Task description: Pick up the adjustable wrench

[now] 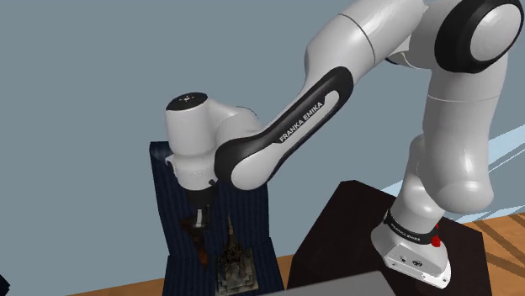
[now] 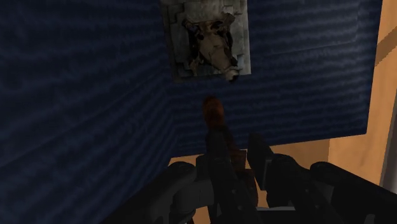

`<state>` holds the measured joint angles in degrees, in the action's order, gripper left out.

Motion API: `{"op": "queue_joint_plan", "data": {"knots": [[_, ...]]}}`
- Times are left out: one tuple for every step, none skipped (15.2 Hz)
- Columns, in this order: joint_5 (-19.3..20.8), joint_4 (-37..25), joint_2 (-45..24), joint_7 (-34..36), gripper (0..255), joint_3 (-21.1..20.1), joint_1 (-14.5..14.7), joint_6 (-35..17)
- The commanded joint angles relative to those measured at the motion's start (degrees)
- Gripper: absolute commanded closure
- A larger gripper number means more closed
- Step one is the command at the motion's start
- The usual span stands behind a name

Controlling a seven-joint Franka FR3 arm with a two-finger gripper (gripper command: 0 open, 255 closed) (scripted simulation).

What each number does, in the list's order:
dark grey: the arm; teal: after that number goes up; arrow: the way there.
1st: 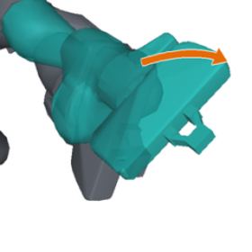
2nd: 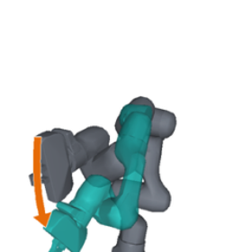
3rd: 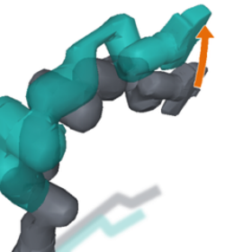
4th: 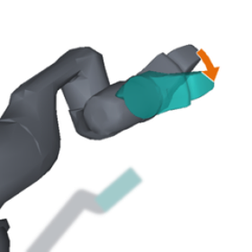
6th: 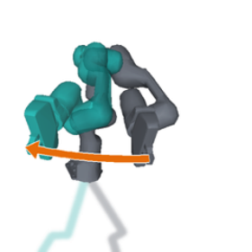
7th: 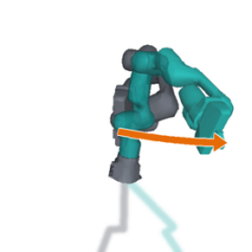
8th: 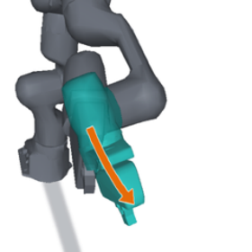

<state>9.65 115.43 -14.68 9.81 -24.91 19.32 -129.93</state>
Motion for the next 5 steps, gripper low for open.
{"op": "queue_joint_plan", "data": {"knots": [[-0.6, -0.5, 1.0, -0.4, 255, -0.2, -0.2, 1.3], [-0.9, -0.8, 1.4, -0.6, 255, -0.3, -0.3, 2.0], [-1.2, -1.1, 1.8, -0.8, 255, -0.4, -0.3, 2.7], [-1.2, -1.1, 1.9, -0.9, 255, -0.4, -0.3, 2.8], [-1.2, -1.1, 1.9, -0.9, 255, -0.4, -0.3, 2.8]]}}
